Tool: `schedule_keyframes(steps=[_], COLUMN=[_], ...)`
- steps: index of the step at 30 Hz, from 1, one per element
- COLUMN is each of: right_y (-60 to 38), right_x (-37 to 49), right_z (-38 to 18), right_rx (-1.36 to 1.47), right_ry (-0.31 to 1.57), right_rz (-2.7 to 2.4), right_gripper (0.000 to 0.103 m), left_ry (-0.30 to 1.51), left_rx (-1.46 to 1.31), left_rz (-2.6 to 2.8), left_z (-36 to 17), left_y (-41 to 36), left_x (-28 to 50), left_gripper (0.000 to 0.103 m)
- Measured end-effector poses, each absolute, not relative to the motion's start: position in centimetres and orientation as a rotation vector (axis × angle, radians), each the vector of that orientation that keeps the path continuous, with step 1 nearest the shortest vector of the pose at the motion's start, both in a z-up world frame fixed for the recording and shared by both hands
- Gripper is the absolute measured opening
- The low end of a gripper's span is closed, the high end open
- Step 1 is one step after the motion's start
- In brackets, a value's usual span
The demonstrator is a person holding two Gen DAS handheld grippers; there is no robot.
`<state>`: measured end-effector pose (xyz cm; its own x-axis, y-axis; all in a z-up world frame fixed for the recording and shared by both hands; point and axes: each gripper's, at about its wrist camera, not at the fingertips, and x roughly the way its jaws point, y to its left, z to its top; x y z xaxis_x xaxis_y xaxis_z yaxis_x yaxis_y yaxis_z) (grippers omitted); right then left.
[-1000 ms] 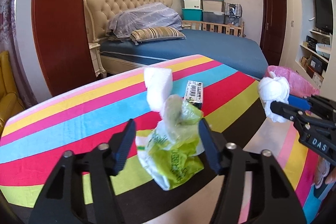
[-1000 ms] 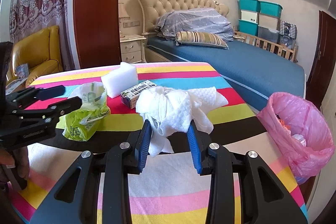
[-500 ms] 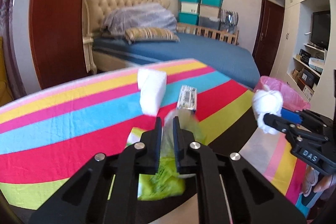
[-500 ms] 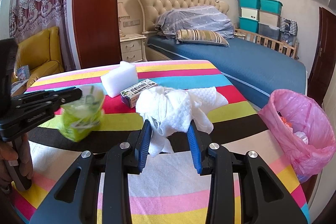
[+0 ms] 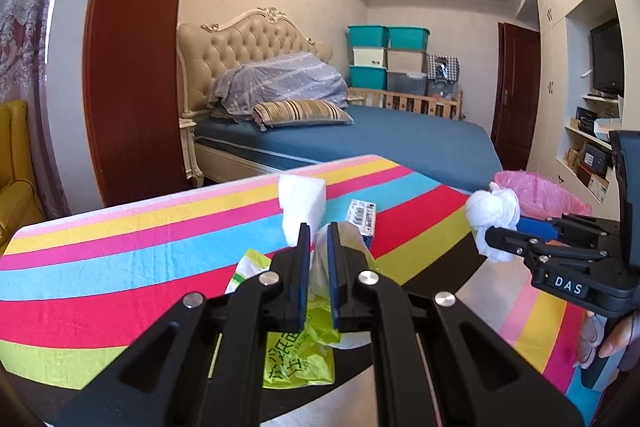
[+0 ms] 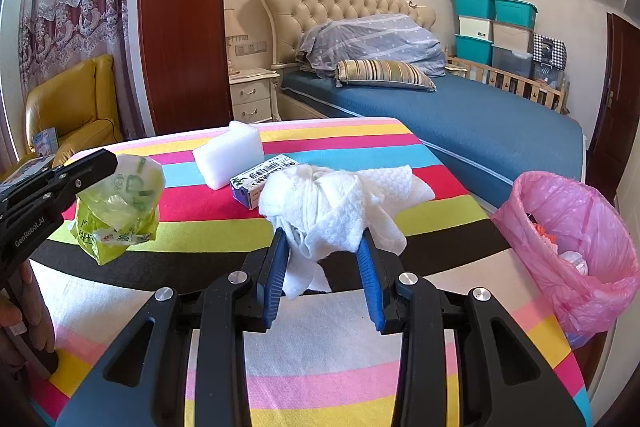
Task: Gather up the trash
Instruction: 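Carry the green bag and tissue over the pink wastebasket with both grippers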
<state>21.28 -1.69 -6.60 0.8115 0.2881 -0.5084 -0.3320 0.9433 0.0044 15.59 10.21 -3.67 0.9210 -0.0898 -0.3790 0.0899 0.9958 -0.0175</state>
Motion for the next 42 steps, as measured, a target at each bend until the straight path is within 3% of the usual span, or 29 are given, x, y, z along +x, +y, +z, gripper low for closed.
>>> schedule_keyframes(steps=[7, 13, 17, 22, 25, 42], right_y=[-1.7, -1.8, -1.6, -1.7, -1.8, -2.1], right_x=[21.3, 21.3, 21.2, 21.2, 21.1, 19.4], right_z=[-6.6, -6.6, -6.6, -6.5, -6.4, -5.6], right_rx=[-0.082, -0.074, -0.076, -0.073, -0.069, -0.054], right_ry=[0.529, 0.534, 0.529, 0.524, 0.518, 0.453], right_rz=[0.332, 0.336, 0.334, 0.335, 0.337, 0.380], right_gripper=[0.034, 0.034, 0.034, 0.034, 0.034, 0.034], left_ry=[0.492, 0.538, 0.560, 0.600, 0.577, 0.419], left_rx=[-0.020, -0.015, 0.002, 0.029, 0.044, 0.029], left_rz=[-0.116, -0.090, -0.081, -0.076, -0.064, -0.022], left_z=[-4.3, -4.7, -5.1, -5.5, -5.4, -4.0], left_y=[10.5, 10.5, 10.3, 9.9, 9.8, 8.7], left_x=[17.4, 17.6, 17.3, 16.9, 15.9, 12.4], left_gripper=[0.011, 0.030, 0.030, 0.018, 0.005, 0.004])
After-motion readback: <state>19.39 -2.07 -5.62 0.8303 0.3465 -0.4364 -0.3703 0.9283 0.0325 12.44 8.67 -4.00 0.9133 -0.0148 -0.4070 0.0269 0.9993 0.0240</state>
